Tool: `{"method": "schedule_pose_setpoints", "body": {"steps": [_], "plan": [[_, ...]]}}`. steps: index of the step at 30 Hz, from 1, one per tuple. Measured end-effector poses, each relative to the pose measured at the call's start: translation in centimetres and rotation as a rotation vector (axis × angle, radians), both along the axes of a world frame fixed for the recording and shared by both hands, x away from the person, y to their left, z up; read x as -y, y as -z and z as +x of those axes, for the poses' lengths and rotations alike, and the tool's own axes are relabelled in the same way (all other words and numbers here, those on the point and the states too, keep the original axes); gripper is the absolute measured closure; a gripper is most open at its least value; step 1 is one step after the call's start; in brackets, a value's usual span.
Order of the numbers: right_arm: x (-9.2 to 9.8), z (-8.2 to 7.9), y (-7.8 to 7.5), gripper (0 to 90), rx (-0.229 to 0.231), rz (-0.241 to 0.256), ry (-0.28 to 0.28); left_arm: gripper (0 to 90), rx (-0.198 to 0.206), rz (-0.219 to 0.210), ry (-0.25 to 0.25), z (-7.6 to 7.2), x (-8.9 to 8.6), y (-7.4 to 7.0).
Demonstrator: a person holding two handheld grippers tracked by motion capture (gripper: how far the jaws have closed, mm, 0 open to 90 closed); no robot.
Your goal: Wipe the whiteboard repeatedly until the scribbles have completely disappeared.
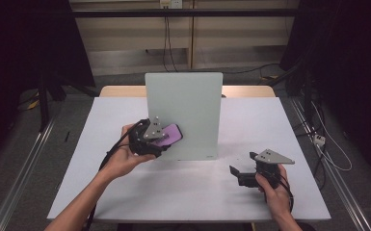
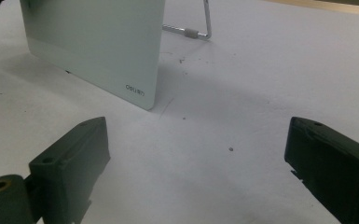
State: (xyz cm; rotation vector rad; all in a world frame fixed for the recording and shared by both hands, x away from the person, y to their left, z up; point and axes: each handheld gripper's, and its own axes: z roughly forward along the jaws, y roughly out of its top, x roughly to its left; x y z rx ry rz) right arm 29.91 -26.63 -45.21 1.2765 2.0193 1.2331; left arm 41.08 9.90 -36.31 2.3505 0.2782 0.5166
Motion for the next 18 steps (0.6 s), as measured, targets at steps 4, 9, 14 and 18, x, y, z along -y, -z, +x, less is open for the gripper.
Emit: {"method": "schedule_pose_setpoints", "body": {"steps": [4, 9, 14, 18], "plan": [[0.0, 0.0, 0.0, 6.9, -0.001, 0.001, 0.0, 41.2, 0.014, -0.032, -0.011, 0.6, -0.1, -1.2], [0.0, 0.1, 0.0, 6.9, 0.003, -0.005, -0.005, 41.1, 0.032, -0.034, -0.015, 0.3, 0.0, -1.0], [0.0, 0.1, 0.0, 6.9, 0.003, -0.006, -0.007, 41.1, 0.009, 0.003, 0.019, -0.3, 0.7, 0.6], [0.0, 0.0, 0.0, 6.9, 0.001, -0.004, -0.004, 41.1, -0.009, 0.048, 0.058, -0.8, 1.6, 2.2]]}}
